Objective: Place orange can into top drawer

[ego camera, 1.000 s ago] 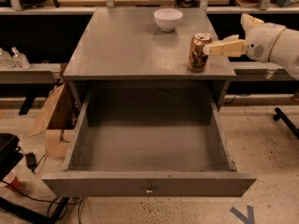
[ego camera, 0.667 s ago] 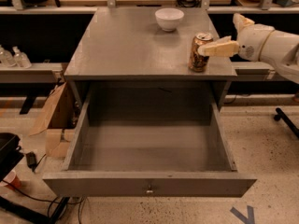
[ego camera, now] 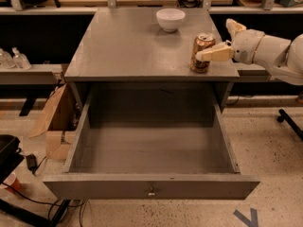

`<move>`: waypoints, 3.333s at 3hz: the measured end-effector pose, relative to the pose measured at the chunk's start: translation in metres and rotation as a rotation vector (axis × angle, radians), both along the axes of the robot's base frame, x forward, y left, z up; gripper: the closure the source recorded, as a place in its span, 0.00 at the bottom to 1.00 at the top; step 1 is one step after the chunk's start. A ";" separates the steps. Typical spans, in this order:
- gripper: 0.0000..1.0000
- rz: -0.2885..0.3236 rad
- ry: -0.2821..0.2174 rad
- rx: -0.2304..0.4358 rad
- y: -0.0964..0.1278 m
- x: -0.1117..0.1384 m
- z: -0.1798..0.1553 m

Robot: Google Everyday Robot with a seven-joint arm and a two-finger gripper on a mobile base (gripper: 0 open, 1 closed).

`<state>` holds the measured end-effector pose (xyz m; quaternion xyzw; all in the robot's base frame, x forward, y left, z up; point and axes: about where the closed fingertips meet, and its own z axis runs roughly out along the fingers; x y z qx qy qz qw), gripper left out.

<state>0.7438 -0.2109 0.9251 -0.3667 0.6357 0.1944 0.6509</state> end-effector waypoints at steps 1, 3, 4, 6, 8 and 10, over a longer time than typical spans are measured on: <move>0.00 0.018 0.048 0.015 0.000 0.004 -0.017; 0.39 0.087 0.120 0.049 0.017 -0.003 -0.031; 0.61 0.126 0.121 0.046 0.033 -0.008 -0.027; 1.00 0.196 0.064 0.004 0.063 -0.049 0.003; 1.00 0.232 0.083 -0.072 0.103 -0.150 -0.022; 1.00 0.265 0.105 -0.031 0.145 -0.186 -0.117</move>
Offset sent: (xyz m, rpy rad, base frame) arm -0.0009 -0.0030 -0.0434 0.0641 0.1567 0.0498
